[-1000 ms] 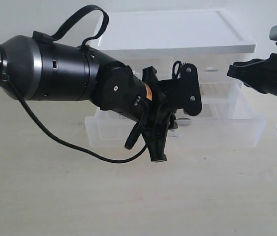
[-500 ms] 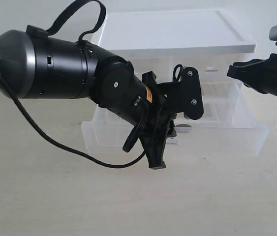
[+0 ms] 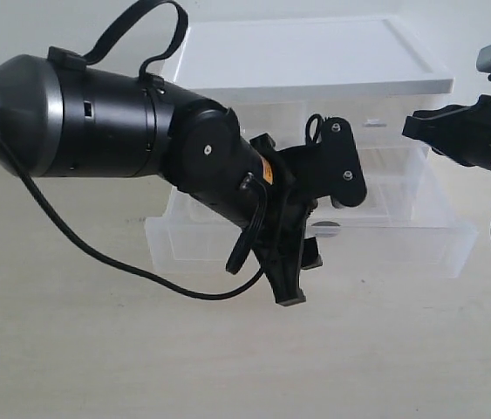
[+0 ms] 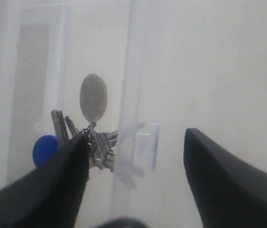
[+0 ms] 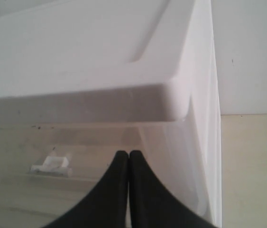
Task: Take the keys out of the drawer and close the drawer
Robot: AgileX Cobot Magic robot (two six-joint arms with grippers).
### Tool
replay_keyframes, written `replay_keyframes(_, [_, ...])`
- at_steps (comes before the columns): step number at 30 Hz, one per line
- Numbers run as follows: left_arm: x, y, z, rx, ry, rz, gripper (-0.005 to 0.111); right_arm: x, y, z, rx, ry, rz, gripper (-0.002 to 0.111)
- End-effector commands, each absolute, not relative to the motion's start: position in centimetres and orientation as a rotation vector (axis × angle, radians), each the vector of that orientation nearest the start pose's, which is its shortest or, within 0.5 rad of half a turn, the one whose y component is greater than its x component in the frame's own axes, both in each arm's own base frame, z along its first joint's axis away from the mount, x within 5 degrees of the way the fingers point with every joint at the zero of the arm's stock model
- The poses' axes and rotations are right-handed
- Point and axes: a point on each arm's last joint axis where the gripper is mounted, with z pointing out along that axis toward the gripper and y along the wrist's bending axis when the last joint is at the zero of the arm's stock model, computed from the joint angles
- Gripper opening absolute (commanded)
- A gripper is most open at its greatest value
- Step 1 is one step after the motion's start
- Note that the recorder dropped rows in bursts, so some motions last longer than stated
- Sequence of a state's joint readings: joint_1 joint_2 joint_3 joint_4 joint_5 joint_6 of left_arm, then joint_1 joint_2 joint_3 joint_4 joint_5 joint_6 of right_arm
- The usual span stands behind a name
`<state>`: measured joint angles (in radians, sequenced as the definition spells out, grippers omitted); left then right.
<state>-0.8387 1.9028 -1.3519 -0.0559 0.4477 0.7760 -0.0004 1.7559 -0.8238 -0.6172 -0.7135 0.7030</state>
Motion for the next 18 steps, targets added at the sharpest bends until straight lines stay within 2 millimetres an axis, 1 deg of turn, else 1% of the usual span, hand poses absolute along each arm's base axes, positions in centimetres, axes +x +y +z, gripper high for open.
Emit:
replay_keyframes(1, [27.2, -31.1, 23.4, 1.692, 1.734, -0.115, 0.055, 35.5, 3.5, 20.2, -0.094, 1.805, 0.496, 0.000])
replay_keyframes(5, [26.9, -31.3, 24.9, 1.587, 1.737, -0.192, 0.055, 35.5, 3.4, 20.1, -0.093, 1.809, 0.493, 0.000])
replay_keyframes(6, [27.0, -31.4, 25.5, 1.517, 1.734, -0.219, 0.055, 35.5, 3.4, 20.1, -0.093, 1.809, 0.493, 0.000])
replay_keyframes(9, [27.9, -31.6, 26.0, 1.369, 1.761, -0.263, 0.055, 35.5, 3.4, 20.1, -0.093, 1.809, 0.493, 0.000])
replay_keyframes(10, [28.4, -31.5, 26.1, 1.329, 1.799, -0.280, 0.055, 35.5, 3.4, 20.1, -0.093, 1.809, 0.493, 0.000])
replay_keyframes(11, [29.3, -31.2, 26.1, 1.295, 1.891, -0.304, 0.055, 35.5, 3.4, 20.1, -0.093, 1.809, 0.493, 0.000])
replay_keyframes(13, [30.5, -31.1, 26.1, 1.247, 1.992, -0.330, 0.055, 35.5, 3.4, 20.1, -0.093, 1.809, 0.493, 0.000])
replay_keyframes(16, [32.5, -30.9, 25.5, 1.211, 2.162, -0.349, 0.055, 35.5, 3.4, 20.1, -0.093, 1.809, 0.493, 0.000])
replay_keyframes(18, [33.4, -30.9, 25.2, 1.176, 2.233, -0.360, 0.055, 35.5, 3.4, 20.1, -0.093, 1.809, 0.493, 0.000])
